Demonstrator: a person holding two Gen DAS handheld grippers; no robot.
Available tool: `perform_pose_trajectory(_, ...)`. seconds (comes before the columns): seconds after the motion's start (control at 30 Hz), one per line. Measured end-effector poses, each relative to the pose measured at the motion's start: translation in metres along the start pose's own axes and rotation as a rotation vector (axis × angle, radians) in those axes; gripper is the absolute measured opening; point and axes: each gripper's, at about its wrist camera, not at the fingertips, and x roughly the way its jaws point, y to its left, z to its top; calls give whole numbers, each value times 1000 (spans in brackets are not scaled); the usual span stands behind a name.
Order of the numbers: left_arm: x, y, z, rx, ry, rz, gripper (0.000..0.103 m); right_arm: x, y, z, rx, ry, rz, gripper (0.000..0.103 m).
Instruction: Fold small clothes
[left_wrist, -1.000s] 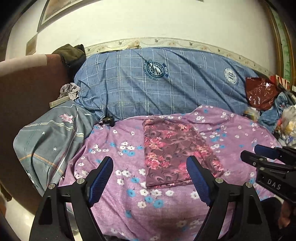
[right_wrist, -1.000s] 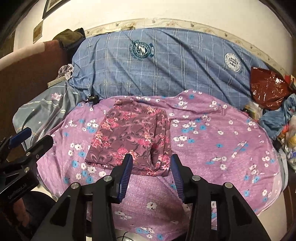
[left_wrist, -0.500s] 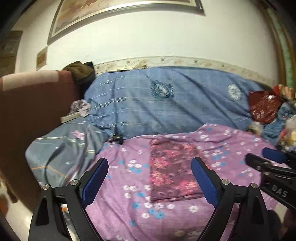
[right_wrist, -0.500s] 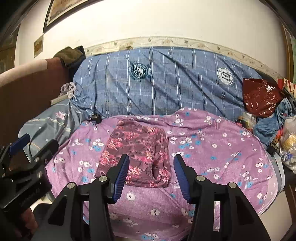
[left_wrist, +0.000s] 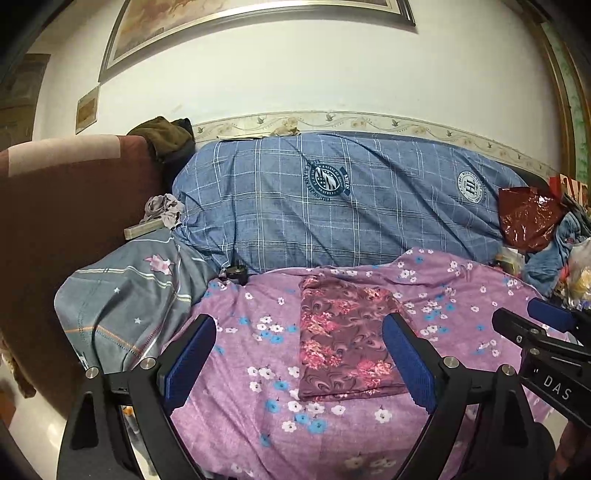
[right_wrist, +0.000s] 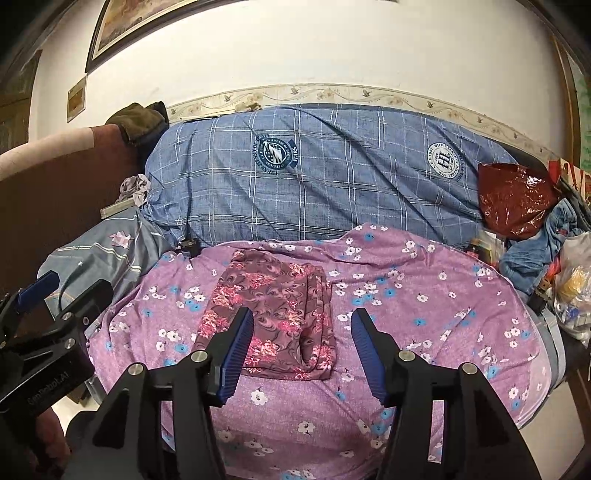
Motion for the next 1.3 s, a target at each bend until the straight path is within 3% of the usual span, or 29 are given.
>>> perform_pose_trajectory(1.3,25,-12,13,-3,22,-13,92,13,0,8,4,6,-34,57)
